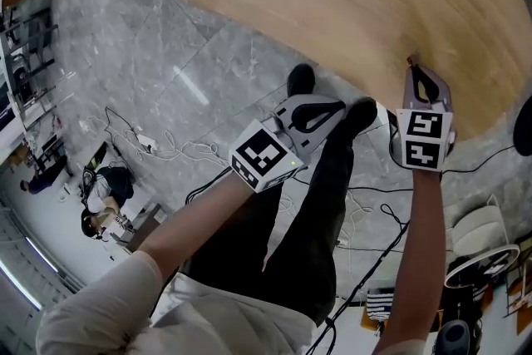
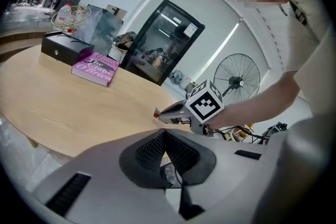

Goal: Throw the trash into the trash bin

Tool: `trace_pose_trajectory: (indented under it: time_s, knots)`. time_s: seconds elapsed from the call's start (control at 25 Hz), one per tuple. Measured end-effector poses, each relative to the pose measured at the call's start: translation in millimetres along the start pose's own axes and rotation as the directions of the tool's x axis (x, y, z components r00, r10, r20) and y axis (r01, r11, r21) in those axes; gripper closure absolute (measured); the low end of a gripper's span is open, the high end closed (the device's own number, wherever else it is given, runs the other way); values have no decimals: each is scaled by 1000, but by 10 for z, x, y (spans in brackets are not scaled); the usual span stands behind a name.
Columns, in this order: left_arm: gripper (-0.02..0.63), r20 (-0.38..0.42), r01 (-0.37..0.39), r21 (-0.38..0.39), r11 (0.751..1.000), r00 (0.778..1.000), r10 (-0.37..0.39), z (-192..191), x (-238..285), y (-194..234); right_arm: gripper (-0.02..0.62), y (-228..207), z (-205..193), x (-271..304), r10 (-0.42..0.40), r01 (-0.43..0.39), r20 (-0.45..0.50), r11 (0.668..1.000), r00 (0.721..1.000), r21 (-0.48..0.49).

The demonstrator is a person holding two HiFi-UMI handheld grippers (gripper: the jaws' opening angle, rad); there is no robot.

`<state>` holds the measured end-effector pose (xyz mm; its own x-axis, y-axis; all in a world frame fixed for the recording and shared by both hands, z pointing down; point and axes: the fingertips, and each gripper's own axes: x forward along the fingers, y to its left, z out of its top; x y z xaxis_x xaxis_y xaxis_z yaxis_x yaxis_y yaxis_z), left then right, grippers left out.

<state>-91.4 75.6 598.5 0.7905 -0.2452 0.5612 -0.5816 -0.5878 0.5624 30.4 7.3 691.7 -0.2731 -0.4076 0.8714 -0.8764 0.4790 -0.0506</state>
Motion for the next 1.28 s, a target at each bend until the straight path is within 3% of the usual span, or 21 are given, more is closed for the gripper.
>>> trace_pose_trajectory:
  time_s: [0.56, 0.96, 1.28]
  knots:
    - [598, -120, 115, 81, 990, 987, -105, -272, 490, -768, 574, -162, -1195, -718, -61, 64, -22, 982, 998, 177]
    - [598, -213, 190, 119, 975, 964, -162, -589, 789, -1190, 574, -168, -2256, -1026, -118, 141, -90, 939, 989, 314]
    - [598, -266, 232, 142, 962, 945, -188, -713, 1030, -1400, 575, -219, -3129, -1088, -134, 203, -187, 881, 973, 427]
